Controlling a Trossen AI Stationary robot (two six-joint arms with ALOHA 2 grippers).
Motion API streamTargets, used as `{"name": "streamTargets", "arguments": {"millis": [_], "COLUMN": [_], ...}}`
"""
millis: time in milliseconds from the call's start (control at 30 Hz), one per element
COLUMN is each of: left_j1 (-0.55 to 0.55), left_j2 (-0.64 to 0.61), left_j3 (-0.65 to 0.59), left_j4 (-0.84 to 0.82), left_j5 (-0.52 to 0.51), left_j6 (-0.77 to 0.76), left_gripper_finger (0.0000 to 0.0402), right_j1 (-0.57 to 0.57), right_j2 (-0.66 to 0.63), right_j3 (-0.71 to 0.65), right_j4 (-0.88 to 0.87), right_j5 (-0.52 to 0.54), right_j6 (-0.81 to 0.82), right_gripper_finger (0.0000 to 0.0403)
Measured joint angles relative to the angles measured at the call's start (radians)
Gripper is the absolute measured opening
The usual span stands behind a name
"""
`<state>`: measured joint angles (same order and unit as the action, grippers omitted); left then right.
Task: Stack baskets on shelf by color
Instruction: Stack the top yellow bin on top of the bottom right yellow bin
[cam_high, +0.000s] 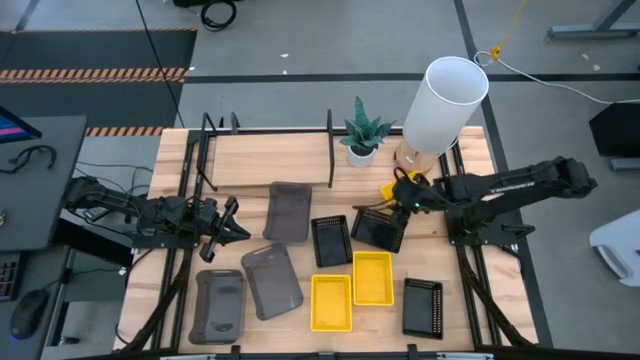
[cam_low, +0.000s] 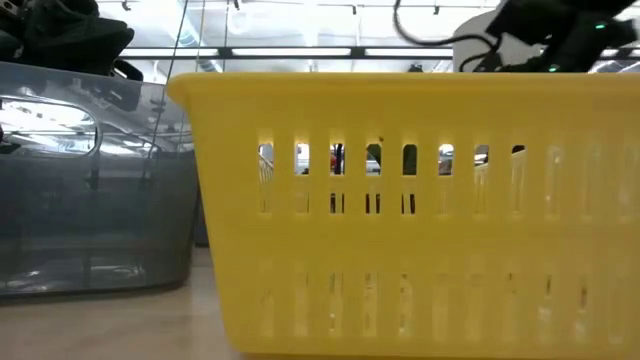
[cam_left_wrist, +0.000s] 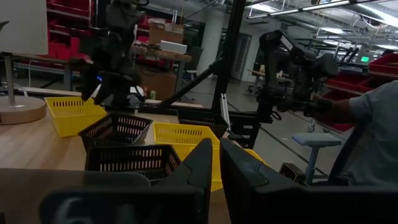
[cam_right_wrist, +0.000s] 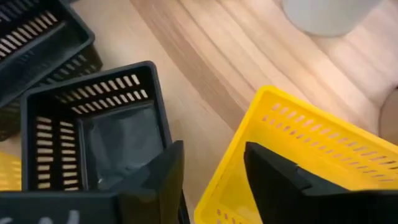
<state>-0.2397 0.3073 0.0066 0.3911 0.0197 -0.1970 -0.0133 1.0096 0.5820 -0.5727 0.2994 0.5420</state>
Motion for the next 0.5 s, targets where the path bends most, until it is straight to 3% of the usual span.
{"name": "streamTargets", "arguments": {"millis": [200, 500], "left_j1": [0.0, 0.0], "left_j2": [0.0, 0.0], "left_j3": [0.0, 0.0], "left_j4": [0.0, 0.0], "left_j5": [0.0, 0.0], "left_j6": [0.0, 0.0], "left_gripper_finger": [0.003, 0.0036], "right_j1": [-0.096, -0.17], "right_j2": [0.113, 0.26], "right_j3": [0.061, 0.123], "right_j4": [-0.028, -0.062], "right_j5": [-0.043, -0.091], "right_j6": [-0.023, -0.061], "right_gripper_finger": [0.0186, 0.0165]}}
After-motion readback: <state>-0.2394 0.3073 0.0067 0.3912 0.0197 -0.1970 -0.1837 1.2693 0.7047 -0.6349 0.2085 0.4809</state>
